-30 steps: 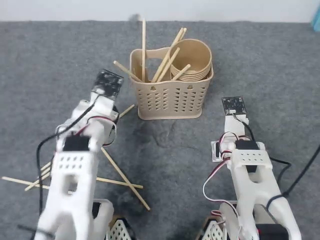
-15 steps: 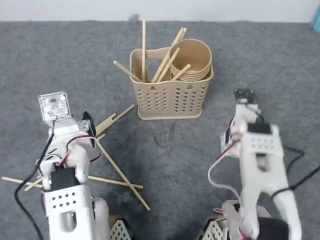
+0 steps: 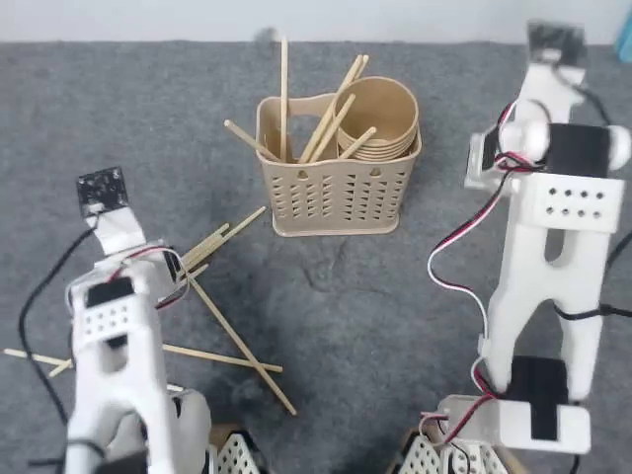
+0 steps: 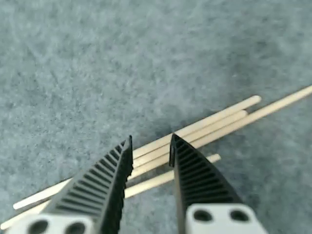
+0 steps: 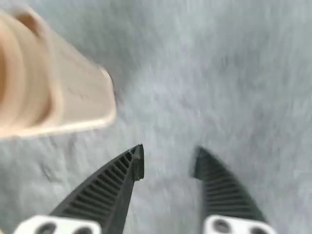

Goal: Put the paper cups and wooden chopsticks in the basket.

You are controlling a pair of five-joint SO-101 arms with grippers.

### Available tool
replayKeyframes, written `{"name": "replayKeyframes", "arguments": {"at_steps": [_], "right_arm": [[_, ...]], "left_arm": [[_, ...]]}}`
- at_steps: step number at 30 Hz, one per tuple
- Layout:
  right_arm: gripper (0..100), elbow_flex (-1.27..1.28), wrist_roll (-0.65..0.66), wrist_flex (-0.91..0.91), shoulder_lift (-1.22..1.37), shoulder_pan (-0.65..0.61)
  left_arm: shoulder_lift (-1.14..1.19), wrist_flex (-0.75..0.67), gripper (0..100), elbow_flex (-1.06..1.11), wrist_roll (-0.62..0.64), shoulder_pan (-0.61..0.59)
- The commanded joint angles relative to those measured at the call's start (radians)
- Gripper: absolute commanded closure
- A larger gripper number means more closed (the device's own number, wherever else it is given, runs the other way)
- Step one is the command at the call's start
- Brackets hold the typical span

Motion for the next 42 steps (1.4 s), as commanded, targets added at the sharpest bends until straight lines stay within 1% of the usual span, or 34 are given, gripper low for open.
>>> {"name": "replayKeyframes", "arguments": {"at_steps": [1, 6, 9, 16, 21, 34, 36, 39, 41, 42], "right_arm": [[79.8, -0.229, -0.017, 0.041, 0.024, -0.061], [81.5, -0.425, -0.018, 0.041, 0.122, -0.137], [81.5, -0.503, -0.051, 0.039, 0.179, -0.171], [81.4, -0.531, -0.057, 0.008, 0.286, -0.257], [81.4, -0.529, -0.06, -0.027, 0.328, -0.263], [82.0, -0.529, -0.061, -0.042, 0.591, -0.254], [86.1, -0.529, -0.061, -0.042, 0.622, -0.254], [99.8, -0.531, -0.061, -0.044, 0.645, -0.254], [97.0, -0.535, -0.061, -0.035, 0.647, -0.245], [98.4, -0.535, -0.061, -0.035, 0.645, -0.231]], "left_arm": [[0.092, 0.037, 89, -0.116, 0.011, -0.008], [0.117, 0.057, 89, -0.137, 0.009, -0.009], [0.117, 0.055, 89, -0.137, 0.009, -0.009], [0.117, 0.055, 89, -0.136, 0.008, -0.009], [0.117, 0.055, 89, -0.134, -0.034, -0.009], [0.121, 0.037, 89, -0.133, -0.037, -0.009], [0.121, 0.037, 89, -0.133, -0.038, -0.009], [0.121, 0.037, 89, -0.133, -0.038, -0.009], [0.123, 0.035, 89, -0.133, -0.038, -0.009], [0.123, 0.035, 89, -0.133, -0.038, -0.009]]}}
